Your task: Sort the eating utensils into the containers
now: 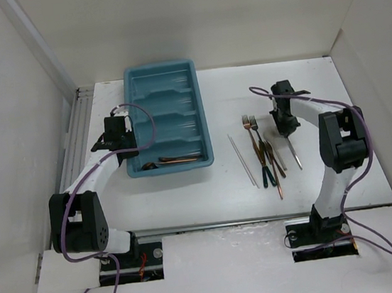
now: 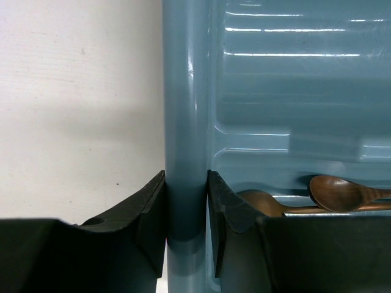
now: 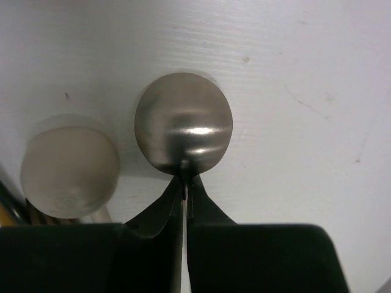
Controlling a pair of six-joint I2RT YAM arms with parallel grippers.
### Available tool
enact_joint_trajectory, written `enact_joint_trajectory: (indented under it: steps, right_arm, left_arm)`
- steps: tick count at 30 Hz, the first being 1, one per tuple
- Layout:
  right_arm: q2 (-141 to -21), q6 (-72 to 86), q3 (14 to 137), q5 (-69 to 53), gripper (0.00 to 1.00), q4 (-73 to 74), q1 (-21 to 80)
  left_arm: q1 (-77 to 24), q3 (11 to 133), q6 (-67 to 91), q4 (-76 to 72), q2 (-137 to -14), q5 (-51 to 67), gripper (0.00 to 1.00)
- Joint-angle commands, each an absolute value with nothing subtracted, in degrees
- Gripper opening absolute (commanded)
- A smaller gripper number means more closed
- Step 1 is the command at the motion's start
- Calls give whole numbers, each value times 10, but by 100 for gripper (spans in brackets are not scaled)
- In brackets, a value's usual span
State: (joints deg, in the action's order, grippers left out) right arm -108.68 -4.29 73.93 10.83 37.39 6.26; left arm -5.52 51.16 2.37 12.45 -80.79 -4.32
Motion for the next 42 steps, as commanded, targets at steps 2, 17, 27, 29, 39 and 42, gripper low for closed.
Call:
enact_joint_trajectory:
  steps: [2, 17, 27, 29, 39, 42]
  right_arm:
    - [-998, -61, 764, 212, 0, 396, 95]
    - [-1001, -108, 960, 24, 0, 134, 463]
    - [-1098, -147, 917, -51, 0, 43, 504]
    - [-1126, -147, 932, -68, 0, 43, 504]
    - [-1086, -118, 950, -105, 0, 18, 509]
    - [-1080, -118, 950, -105, 0, 11, 520]
  left_arm:
    - [-54, 498, -24, 106, -780, -97, 0]
    - [-54, 454, -87, 72, -769, -95, 0]
    - [-60, 442, -105, 48, -764, -55, 0]
    - [-60, 442, -105, 48, -758, -55, 0]
    - [-60, 437, -99, 43, -758, -45, 0]
    - [-60, 437, -99, 43, -758, -45, 0]
